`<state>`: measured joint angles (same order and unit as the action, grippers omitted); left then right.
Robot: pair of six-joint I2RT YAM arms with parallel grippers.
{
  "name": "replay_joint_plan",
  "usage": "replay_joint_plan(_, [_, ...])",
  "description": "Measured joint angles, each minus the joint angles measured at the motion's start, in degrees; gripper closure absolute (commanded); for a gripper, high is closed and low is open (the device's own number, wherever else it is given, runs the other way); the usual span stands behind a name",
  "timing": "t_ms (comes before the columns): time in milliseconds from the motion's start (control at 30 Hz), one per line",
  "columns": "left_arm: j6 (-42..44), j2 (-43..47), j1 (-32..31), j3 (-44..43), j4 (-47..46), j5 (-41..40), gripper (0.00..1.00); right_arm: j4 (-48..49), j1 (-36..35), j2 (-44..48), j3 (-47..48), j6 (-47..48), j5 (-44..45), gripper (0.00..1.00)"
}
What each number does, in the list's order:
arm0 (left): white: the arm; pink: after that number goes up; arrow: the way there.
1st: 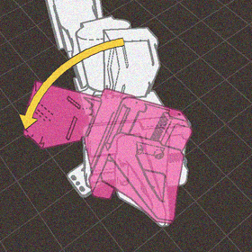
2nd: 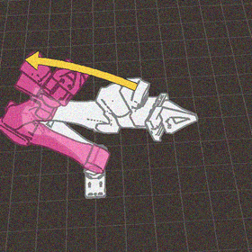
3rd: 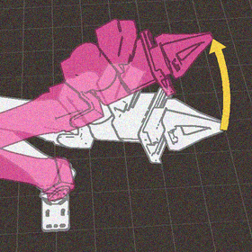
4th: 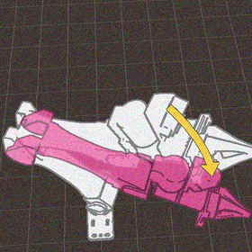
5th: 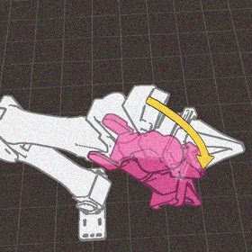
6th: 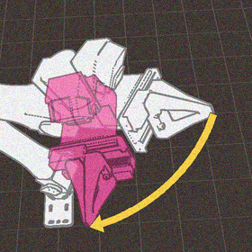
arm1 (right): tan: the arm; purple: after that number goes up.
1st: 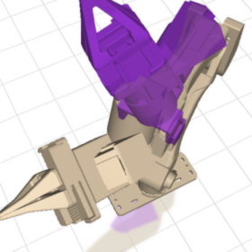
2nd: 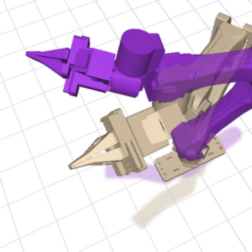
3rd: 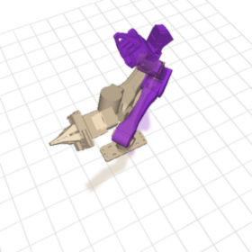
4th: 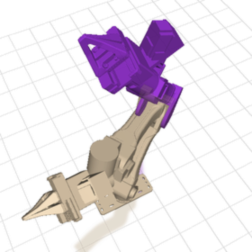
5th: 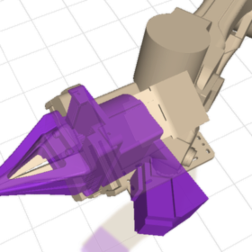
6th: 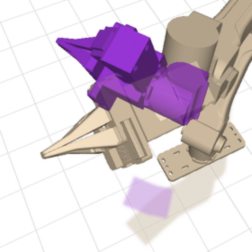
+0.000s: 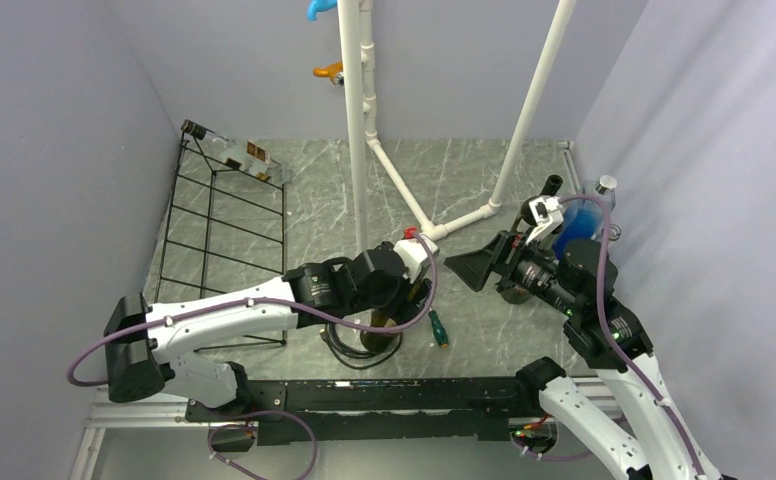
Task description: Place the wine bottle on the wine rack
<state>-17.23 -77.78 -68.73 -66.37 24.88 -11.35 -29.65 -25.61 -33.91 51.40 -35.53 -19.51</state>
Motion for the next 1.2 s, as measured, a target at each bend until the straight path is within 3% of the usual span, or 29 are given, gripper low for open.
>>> replay_joint_plan(300, [-0.79,7.41,1.75,3.93,3.37,-3.5,1.0,-1.05,0.0,1.51,0.37,0.2,4.5,0.0])
replay_joint_plan(633, [-2.47,22.8,6.84,6.19,8.41,-12.96,1.0,-2.86,0.0,1.79,0.35,0.42,6.19,0.0])
replay_joint_plan(867, [0.46,29.73,15.82,6.27,10.49,-15.89,1.0,-3.72,0.0,1.79,0.31,0.46,6.95,0.0])
replay_joint_plan(1200, [5.7,30.32,28.5,4.46,9.6,-18.64,1.0,-4.76,0.0,1.73,0.31,1.01,7.56,0.0])
